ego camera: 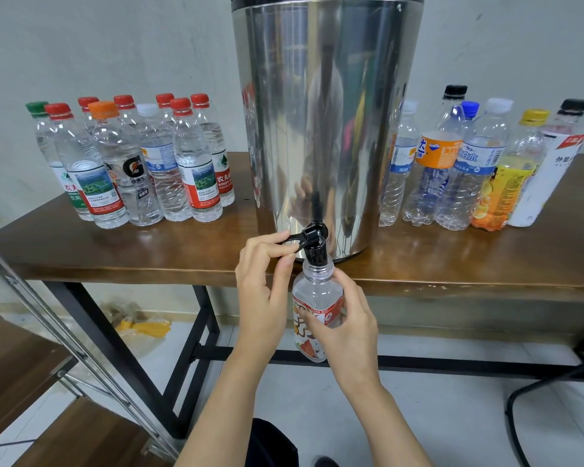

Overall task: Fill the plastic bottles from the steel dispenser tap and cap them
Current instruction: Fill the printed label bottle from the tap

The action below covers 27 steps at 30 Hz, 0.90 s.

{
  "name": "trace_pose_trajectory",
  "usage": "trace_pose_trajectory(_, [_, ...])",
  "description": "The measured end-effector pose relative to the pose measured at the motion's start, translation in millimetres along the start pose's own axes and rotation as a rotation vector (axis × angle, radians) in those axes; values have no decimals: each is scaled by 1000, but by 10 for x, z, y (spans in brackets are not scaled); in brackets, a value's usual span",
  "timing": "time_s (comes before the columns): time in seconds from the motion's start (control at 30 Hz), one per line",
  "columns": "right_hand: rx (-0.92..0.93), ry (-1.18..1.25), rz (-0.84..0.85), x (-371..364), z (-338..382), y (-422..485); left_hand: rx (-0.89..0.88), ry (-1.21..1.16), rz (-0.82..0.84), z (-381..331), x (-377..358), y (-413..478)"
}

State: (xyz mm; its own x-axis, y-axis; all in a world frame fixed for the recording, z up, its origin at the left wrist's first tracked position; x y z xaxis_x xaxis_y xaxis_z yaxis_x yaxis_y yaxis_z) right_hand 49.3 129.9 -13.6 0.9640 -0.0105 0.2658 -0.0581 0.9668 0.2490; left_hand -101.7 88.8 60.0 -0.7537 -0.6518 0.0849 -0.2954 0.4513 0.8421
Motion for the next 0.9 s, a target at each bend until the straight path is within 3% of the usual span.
trace_pose_trajectory(0.9, [5,-21,-6,15,-15,-6,-19,-6,4,-9,3,5])
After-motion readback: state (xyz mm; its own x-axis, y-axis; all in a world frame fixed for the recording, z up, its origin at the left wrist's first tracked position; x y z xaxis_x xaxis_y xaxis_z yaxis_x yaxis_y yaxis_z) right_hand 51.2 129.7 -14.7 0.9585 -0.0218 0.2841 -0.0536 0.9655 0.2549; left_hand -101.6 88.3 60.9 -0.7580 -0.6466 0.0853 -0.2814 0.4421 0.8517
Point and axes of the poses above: each hand's wrist, its own y-axis towards the middle knuckle, its own x-axis out of the back of the hand, z = x × y, the point moved 8 cm from there along y, towards the middle knuckle, and after that the axes turned 11 degrees about -x, right-handed, at the moved point
